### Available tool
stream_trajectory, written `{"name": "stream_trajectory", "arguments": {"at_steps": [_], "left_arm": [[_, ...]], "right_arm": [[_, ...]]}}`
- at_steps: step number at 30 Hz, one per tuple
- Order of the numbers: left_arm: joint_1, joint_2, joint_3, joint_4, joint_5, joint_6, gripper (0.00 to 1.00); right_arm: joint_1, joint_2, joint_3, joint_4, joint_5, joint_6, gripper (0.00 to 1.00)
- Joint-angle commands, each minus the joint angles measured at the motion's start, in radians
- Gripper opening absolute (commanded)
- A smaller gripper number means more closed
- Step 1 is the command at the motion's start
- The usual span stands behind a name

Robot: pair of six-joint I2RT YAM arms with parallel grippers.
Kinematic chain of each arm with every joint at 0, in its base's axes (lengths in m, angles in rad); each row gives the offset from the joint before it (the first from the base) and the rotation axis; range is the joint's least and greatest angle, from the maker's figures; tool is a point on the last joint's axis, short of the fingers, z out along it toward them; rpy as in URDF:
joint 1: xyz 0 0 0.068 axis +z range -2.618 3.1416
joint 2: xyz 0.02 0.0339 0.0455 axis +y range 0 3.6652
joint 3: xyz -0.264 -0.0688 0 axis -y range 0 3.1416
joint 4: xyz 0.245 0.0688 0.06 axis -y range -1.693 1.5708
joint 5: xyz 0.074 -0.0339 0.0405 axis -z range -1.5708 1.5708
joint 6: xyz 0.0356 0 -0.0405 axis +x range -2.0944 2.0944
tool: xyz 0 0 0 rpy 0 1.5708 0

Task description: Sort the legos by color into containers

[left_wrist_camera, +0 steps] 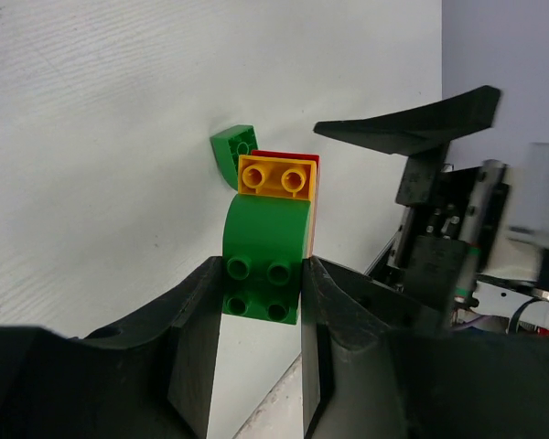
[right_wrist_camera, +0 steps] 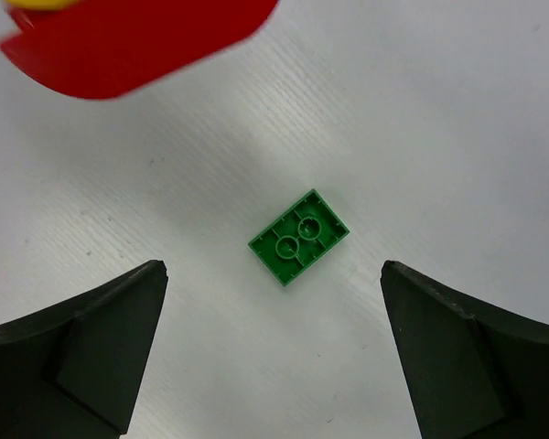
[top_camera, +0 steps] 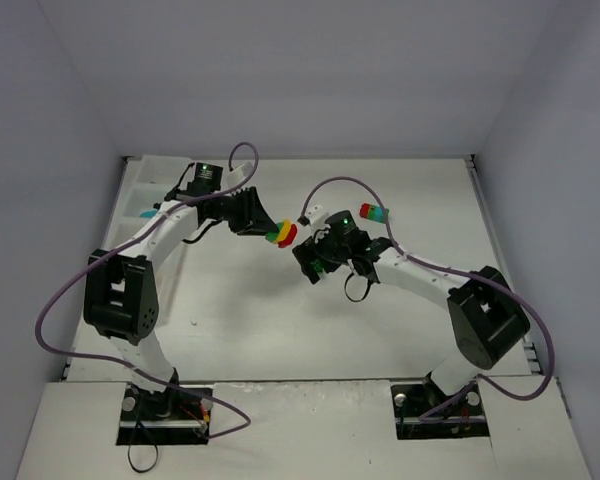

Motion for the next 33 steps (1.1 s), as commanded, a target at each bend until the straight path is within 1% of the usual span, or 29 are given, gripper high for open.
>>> {"name": "stream_trajectory", "arguments": {"at_steps": [1,7,20,22,26,29,33], "left_arm": [[-0.019,-0.078,0.037,0.007,0.039,0.018,0.0],[-0.056,-0.078,0.026,0.005,0.061,0.007,0.0],[-0.106,-0.064,0.04,0.007,0.087,-0.01,0.0],[-0.114,-0.064,0.04,0.008,0.093,-0.011,0.0],[-0.118,-0.067,0.043,0.008,0.098,-0.011,0.0],[-0.117,-0.068,0.048,0.002,0.105,-0.01,0.0],[-0.12,-0.068,0.054,-0.007,0.113,-0.004,0.0]], "right_arm": [[0.004,-0.1,0.066,0.033,-0.037,-0.023,1.0],[0.019,-0.138,0.109,0.032,-0.083,-0.051,1.0],[0.045,-0.107,0.152,0.032,-0.104,-0.063,0.99],[0.047,-0.103,0.153,0.032,-0.106,-0.066,0.94],[0.047,-0.088,0.152,0.03,-0.12,-0.069,0.8],[0.045,-0.081,0.146,0.032,-0.129,-0.071,0.71],[0.047,-0.065,0.146,0.032,-0.138,-0.069,0.7]]}}
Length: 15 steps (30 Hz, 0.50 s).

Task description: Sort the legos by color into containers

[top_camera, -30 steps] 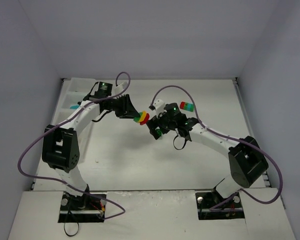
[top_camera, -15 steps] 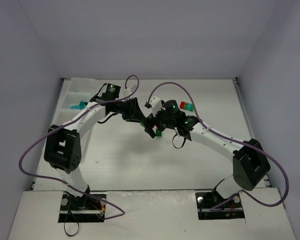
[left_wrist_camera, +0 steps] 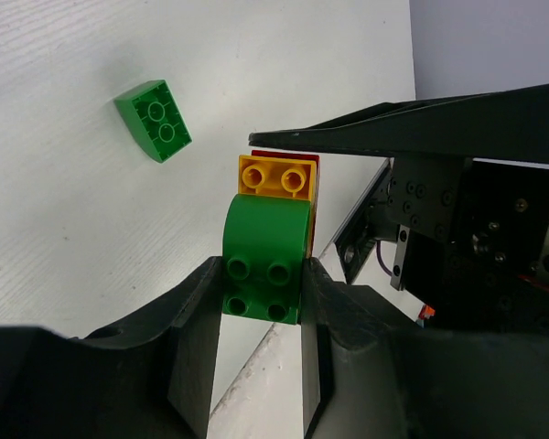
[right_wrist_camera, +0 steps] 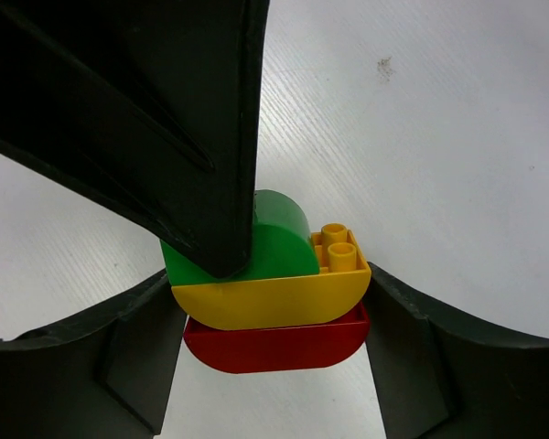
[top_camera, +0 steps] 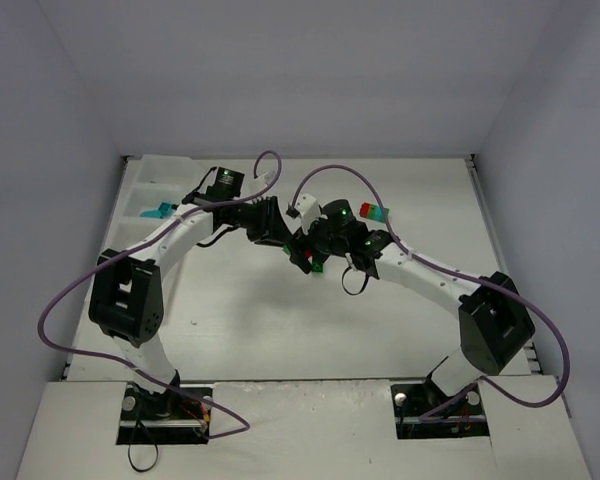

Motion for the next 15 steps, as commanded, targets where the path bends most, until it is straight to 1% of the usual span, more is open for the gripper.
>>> {"name": "stream_trajectory", "arguments": {"at_steps": [1,2,4,5,7,8,9,10,14,15], "left_arm": [[-0.008,-0.068,0.054,0.012,0.047,0.001,0.0],[-0.006,-0.068,0.054,0.006,0.044,0.002,0.0],[-0.008,-0.067,0.052,0.003,0.047,0.007,0.0],[-0.008,-0.068,0.054,-0.006,0.04,0.014,0.0],[-0.008,-0.07,0.057,-0.012,0.037,0.019,0.0],[-0.006,-0.07,0.057,-0.018,0.037,0.022,0.0],[-0.005,-0.07,0.058,-0.02,0.032,0.028,0.0],[-0.002,-0.07,0.065,-0.025,0.029,0.031,0.0],[0.046,-0.076,0.081,-0.066,0.026,0.056,0.0],[0.076,-0.079,0.085,-0.069,0.033,0.062,0.0]], "right_arm": [[0.007,0.003,0.043,0.043,-0.029,-0.01,0.67],[0.007,0.005,0.044,0.043,-0.031,-0.01,0.58],[0.007,0.006,0.043,0.043,-0.031,-0.013,0.44],[0.007,0.005,0.041,0.045,-0.028,-0.013,0.3],[0.009,0.0,0.027,0.046,-0.016,-0.013,0.15],[0.007,-0.003,0.02,0.045,-0.005,-0.016,0.05],[0.007,-0.008,0.01,0.046,-0.002,-0.018,0.01],[0.007,-0.011,-0.009,0.046,0.001,-0.021,0.0],[0.007,-0.034,-0.072,0.045,0.02,-0.026,0.0],[0.007,-0.046,-0.085,0.046,0.023,-0.023,0.0]]}}
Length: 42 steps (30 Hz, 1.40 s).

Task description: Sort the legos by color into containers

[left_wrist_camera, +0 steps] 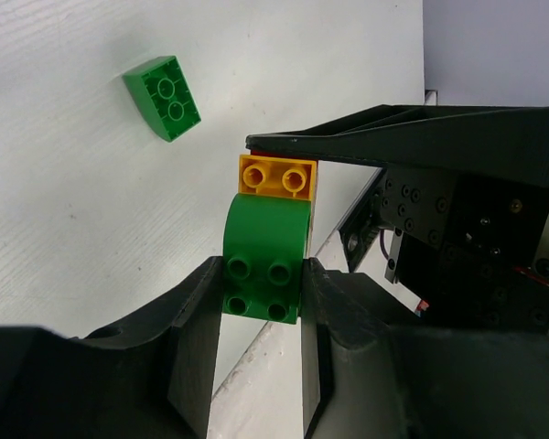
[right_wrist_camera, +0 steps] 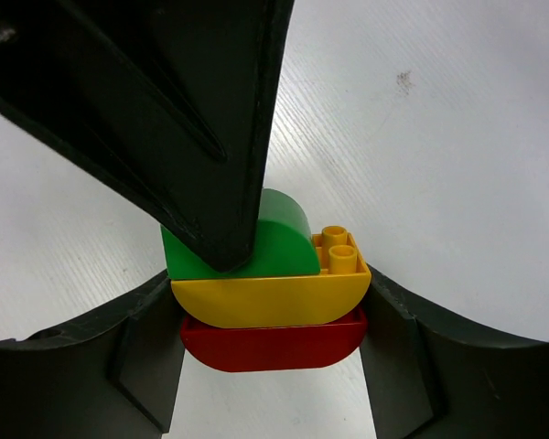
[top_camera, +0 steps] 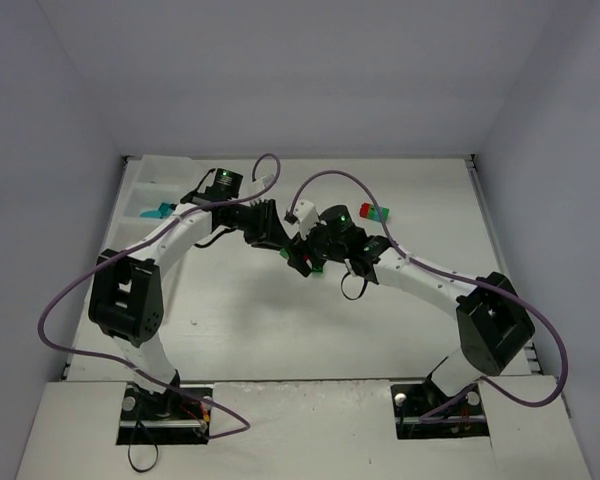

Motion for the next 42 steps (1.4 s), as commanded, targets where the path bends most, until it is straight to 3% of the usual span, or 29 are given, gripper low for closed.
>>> {"name": "stream_trajectory", "arguments": {"at_steps": [1,12,15,18,22,27,30,35,42], "left_arm": [[0.078,-0.082,0.083,-0.017,0.035,0.033,0.0],[0.138,-0.098,0.123,-0.072,0.021,0.074,0.0],[0.153,-0.113,0.119,-0.071,-0.042,0.074,0.0],[0.209,-0.125,0.145,-0.09,-0.198,0.077,0.0],[0.292,-0.108,0.291,-0.12,-0.5,0.099,0.0],[0.343,-0.009,0.437,-0.034,-0.853,0.122,0.0],[0.377,0.094,0.533,0.01,-0.979,0.154,0.0],[0.38,0.279,0.656,0.073,-1.099,0.191,0.0],[0.392,0.47,0.828,0.087,-1.143,0.199,0.07]], "right_arm": [[-0.002,-0.057,-0.054,-0.002,0.038,-0.01,0.0],[-0.002,-0.053,-0.106,-0.005,0.049,-0.005,0.0],[-0.002,-0.047,-0.088,-0.007,0.04,0.001,0.0],[-0.002,-0.048,-0.073,-0.016,0.038,0.005,0.0],[-0.002,-0.054,-0.051,-0.027,0.038,0.002,0.0],[-0.004,-0.067,-0.036,-0.036,0.017,0.015,0.0],[-0.002,-0.082,-0.03,-0.039,0.009,0.022,0.0],[-0.007,-0.099,-0.025,-0.053,-0.008,0.03,0.0],[-0.021,-0.133,-0.039,-0.079,-0.012,0.056,0.0]]}}
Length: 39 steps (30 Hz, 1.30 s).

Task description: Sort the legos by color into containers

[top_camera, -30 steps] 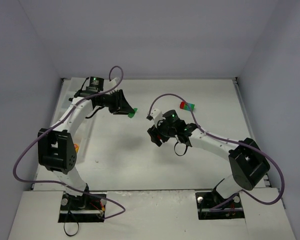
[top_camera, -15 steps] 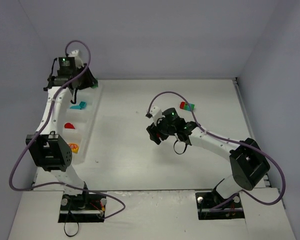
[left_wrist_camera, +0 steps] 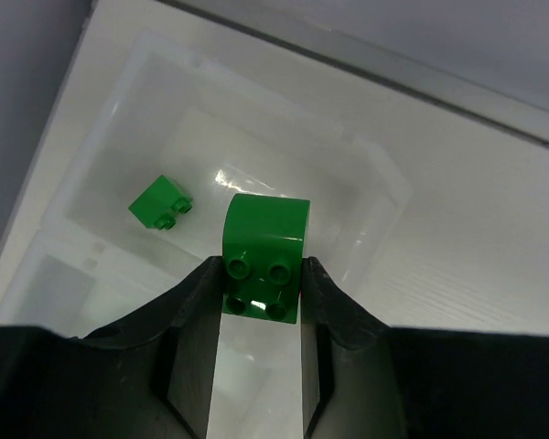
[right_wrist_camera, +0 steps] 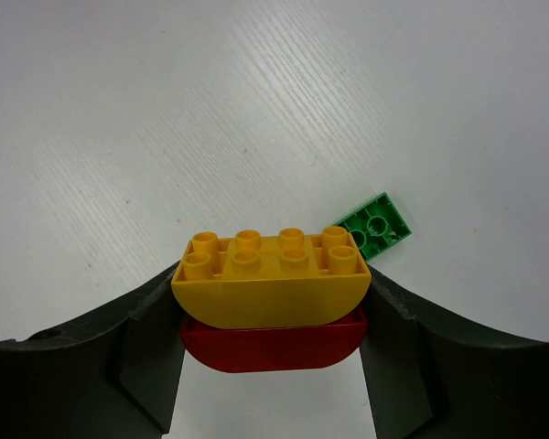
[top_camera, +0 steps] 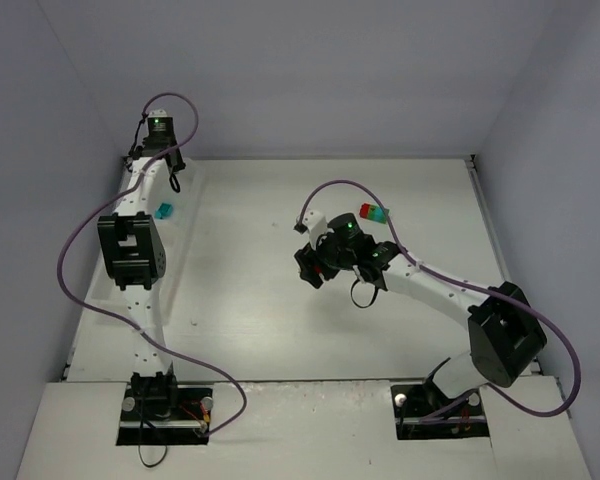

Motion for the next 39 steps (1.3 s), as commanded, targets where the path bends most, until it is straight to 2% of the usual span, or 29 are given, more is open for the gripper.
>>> {"name": "stream_trajectory", "arguments": {"at_steps": [1,2,3,5,6,7,10,12,15,17,23,24,25,27,31,34,39], "left_arm": [[0.013,-0.007,0.114,0.056,-0.063,0.027,0.11],[0.013,0.001,0.121,0.06,-0.064,0.033,0.15],[0.013,0.007,0.126,0.069,-0.066,0.037,0.26],[0.016,0.015,0.137,0.077,-0.06,0.045,0.37],[0.018,0.015,0.14,0.079,-0.049,0.047,0.48],[0.018,0.017,0.141,0.079,-0.046,0.05,0.54],[0.021,0.015,0.132,0.074,-0.029,0.053,0.65],[0.021,0.01,0.125,0.071,-0.024,0.057,0.69],[0.007,-0.017,0.099,0.042,0.018,0.062,0.71],[-0.014,-0.081,0.011,0.054,0.067,0.077,0.71],[-0.241,-0.272,-0.222,0.039,0.181,0.059,0.71],[-0.278,-0.29,-0.289,0.039,0.184,0.031,0.71],[-0.353,-0.318,-0.314,0.025,0.181,0.007,0.71],[-0.424,-0.333,-0.36,-0.01,0.187,-0.073,0.7],[-0.625,-0.35,-0.417,-0.032,0.172,-0.176,0.71],[-0.706,-0.319,-0.403,-0.056,0.161,-0.22,0.71],[-0.769,-0.218,-0.362,-0.104,0.109,-0.265,0.7]], "right_arm": [[-0.016,-0.064,0.032,0.017,-0.017,0.026,0.0],[-0.017,-0.067,0.029,0.015,-0.015,0.029,0.0],[-0.023,-0.067,0.028,0.015,-0.015,0.031,0.0],[-0.029,-0.067,0.026,0.012,-0.011,0.037,0.0],[-0.036,-0.069,0.026,0.011,-0.011,0.037,0.0],[-0.039,-0.069,0.026,0.011,-0.011,0.039,0.0],[-0.059,-0.067,0.032,0.009,-0.018,0.039,0.0],[-0.069,-0.067,0.034,0.009,-0.023,0.035,0.0],[-0.105,-0.078,0.035,0.006,-0.023,0.042,0.0],[-0.16,-0.09,0.032,0.009,-0.02,0.055,0.0],[-0.307,-0.15,0.003,0.012,0.123,0.141,0.0],[-0.327,-0.159,-0.007,0.012,0.14,0.149,0.0],[-0.347,-0.169,-0.012,0.015,0.147,0.205,0.0],[-0.405,-0.198,-0.033,0.015,0.181,0.248,0.0],[-0.482,-0.247,-0.078,0.012,0.233,0.365,0.0],[-0.53,-0.27,-0.109,0.002,0.258,0.425,0.0],[-0.569,-0.298,-0.149,-0.003,0.258,0.468,0.0]]}}
